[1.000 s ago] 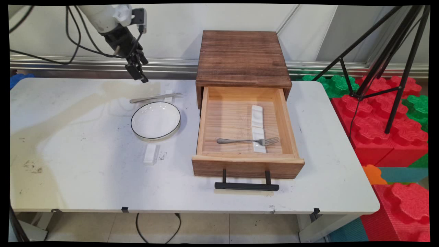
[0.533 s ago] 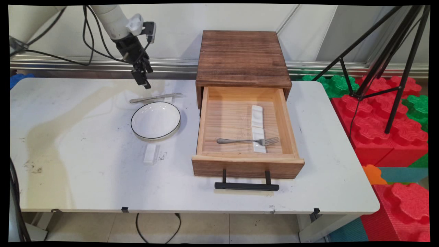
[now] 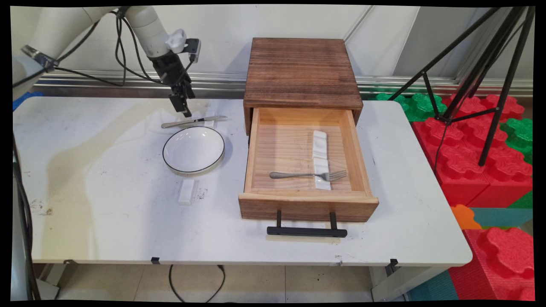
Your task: Pick up the knife from the left of the white plate
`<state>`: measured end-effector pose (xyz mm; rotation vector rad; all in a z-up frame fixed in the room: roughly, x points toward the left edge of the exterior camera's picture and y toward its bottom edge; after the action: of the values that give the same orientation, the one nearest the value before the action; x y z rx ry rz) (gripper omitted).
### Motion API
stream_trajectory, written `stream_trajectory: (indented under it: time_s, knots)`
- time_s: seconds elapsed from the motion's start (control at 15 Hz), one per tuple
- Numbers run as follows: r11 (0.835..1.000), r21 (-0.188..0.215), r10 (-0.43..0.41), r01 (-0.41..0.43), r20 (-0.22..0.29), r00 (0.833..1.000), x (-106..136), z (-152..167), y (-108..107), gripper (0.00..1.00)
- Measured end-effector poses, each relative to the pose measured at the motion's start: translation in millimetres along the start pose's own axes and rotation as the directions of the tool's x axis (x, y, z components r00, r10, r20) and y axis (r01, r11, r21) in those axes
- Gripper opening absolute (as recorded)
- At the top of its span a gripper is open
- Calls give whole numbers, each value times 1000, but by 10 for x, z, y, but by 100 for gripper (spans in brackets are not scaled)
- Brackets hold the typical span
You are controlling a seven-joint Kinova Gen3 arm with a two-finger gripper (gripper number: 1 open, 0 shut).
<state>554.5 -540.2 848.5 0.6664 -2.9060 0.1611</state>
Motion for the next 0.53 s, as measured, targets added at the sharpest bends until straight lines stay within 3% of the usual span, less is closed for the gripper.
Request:
stream_trajectory:
  time_s: [0.53]
  knots:
    - [999,-41,-3,3,1,1000,17,296,-88,100]
